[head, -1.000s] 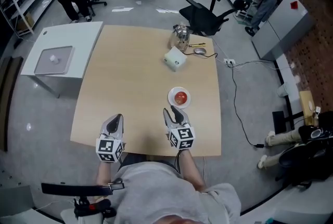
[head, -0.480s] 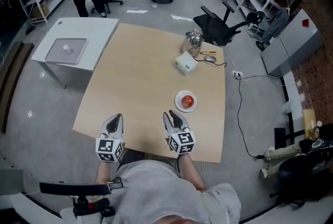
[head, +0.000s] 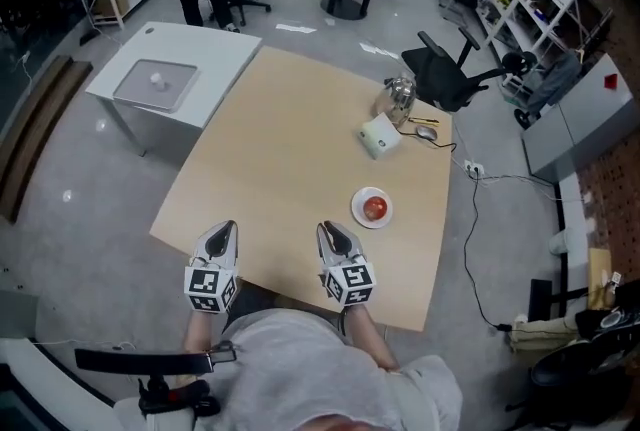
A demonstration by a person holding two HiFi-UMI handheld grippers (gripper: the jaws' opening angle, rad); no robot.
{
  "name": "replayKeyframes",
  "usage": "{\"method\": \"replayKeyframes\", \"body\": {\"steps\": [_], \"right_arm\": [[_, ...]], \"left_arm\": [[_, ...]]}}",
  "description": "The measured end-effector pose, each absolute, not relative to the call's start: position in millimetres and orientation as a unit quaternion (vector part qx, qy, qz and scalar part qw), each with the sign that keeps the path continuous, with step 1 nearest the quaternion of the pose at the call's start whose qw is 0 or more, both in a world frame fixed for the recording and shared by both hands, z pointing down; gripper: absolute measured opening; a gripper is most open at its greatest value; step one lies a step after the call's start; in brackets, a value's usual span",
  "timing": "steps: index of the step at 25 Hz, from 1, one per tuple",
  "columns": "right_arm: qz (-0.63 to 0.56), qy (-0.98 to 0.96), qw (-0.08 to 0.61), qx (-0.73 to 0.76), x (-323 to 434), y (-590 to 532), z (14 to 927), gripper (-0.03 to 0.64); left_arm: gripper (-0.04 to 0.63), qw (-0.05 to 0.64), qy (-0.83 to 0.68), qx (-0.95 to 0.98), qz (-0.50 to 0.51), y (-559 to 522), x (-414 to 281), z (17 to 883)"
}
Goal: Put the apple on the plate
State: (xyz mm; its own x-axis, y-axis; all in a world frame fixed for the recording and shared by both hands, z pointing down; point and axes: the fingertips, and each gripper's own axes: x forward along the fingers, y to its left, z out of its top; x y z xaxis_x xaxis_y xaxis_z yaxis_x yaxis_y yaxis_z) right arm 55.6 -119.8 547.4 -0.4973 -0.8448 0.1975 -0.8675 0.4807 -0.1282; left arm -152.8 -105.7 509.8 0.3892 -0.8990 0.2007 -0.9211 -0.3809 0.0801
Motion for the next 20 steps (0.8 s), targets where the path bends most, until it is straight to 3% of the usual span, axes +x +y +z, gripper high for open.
{"method": "replayKeyframes", "body": {"steps": [20], "right_arm": [[0.119, -0.879, 0.055, 0.459, 24.5, -109.1, 552.3, 0.006]], "left_arm": [[0.020, 0.085, -0.578, 0.809, 0.060, -88.5, -176.8, 502.4]]}}
